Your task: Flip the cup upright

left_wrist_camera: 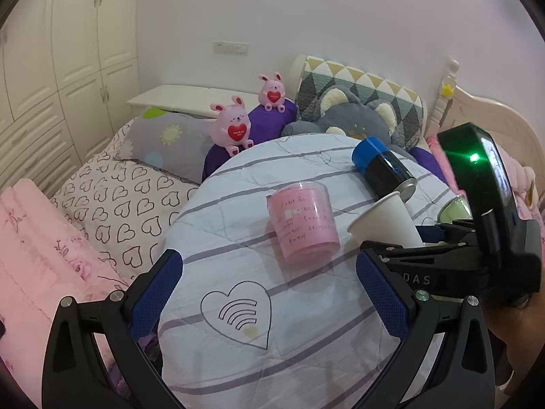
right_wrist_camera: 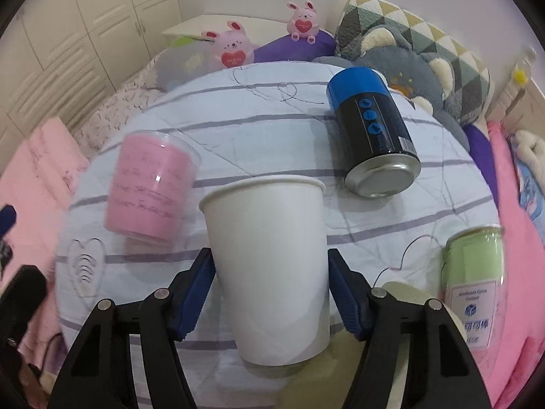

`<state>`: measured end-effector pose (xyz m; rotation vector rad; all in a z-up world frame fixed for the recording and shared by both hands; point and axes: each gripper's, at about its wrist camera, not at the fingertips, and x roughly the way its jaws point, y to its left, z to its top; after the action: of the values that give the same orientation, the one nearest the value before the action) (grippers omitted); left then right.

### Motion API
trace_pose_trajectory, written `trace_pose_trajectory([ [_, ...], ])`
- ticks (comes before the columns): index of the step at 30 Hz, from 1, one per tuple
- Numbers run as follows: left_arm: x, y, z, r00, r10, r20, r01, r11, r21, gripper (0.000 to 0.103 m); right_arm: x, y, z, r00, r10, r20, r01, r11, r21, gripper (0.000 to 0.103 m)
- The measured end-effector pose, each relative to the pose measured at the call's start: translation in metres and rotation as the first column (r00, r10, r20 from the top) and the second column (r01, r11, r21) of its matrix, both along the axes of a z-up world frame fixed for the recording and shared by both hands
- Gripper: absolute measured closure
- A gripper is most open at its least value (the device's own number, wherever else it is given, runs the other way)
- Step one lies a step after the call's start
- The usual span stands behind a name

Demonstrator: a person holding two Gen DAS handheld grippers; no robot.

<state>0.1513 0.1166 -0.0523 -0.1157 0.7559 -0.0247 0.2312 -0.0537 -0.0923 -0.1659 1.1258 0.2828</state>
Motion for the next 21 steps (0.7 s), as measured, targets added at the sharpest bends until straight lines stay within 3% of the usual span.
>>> trace_pose_trajectory([
  [9,-0.028,0.011,0.018,0.999,0.005,0.039,-0.004,1.0,-0.031,0.0,-0.042,0.0,0.025,0.994,-0.095,0.048,0.092,0.993,0.069,0.036],
  [14,-0.042,0.01,0.019,1.0,-0.013,0.023,0.014,0.998,-0.054,0.0,-0.077,-0.004,0.012,0.984,-0.174,0.021,0.169,0.972,0.166,0.036],
  [21,-0.061,-0.005,0.017,0.999,-0.045,-0.017,0.044,0.999,-0.026,0.0,-0.104,-0.002,-0.005,0.972,-0.233,-0.01,0.23,0.951,0.208,0.036],
])
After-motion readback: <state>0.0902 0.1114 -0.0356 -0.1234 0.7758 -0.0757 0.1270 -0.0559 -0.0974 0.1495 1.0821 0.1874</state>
